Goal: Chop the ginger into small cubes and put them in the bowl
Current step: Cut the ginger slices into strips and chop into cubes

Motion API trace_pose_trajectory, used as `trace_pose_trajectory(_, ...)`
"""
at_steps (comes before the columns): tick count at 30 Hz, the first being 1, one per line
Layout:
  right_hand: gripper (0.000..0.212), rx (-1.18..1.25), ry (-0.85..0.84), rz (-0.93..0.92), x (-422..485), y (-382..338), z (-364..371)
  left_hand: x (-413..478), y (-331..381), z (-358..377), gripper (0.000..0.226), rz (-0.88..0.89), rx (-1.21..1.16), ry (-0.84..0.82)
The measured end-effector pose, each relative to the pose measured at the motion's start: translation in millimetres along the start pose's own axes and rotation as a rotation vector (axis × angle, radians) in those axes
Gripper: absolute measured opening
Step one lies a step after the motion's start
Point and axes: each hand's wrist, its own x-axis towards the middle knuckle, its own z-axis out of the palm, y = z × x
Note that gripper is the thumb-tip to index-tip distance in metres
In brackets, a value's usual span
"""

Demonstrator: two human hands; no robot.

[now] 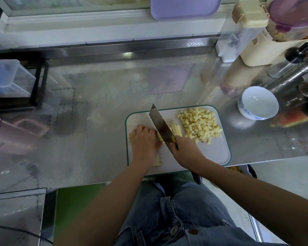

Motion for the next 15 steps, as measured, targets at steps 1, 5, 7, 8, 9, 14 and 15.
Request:
trace_pose_trajectory(1, 0.022, 0.002, 0.001, 0.005, 0.2, 0.3, 1.2, 0.5, 0.9, 0.0, 0.029, -0.002, -0.002, 0.003)
trace_pose_trajectory(5, 0.022, -0.018, 0.010, 0.018, 0.3, 2.0, 7.7, 3.1, 2.4, 1.3, 0.027, -0.022, -0.001, -0.010)
trace_pose_trajectory(7, 0.022, -0.021, 0.014, 0.029, 1.6, 1.9, 10.8, 3.9, 1.8, 2.2, 0.027, -0.023, -0.006, -0.015)
trace_pose_trajectory(8, 0.022, -0.019, 0.014, 0.035, 2.7, 1.4, 12.0, 4.3, 1.5, 2.5, 0.027, -0.021, -0.007, -0.018)
trace_pose_trajectory(9, 0.022, -0.022, 0.014, 0.040, 4.0, 0.6, 13.3, 4.7, 1.2, 2.7, 0.027, -0.019, -0.007, -0.020)
trace_pose_trajectory(14, 0.025, -0.037, 0.025, 0.044, 9.0, -2.6, 17.8, 4.7, 0.6, 3.2, 0.030, -0.017, -0.025, -0.009)
trace_pose_trajectory(15, 0.025, -0.019, 0.022, 0.043, 10.9, -2.8, 17.0, 4.3, 0.6, 3.4, 0.029, -0.016, -0.034, -0.004)
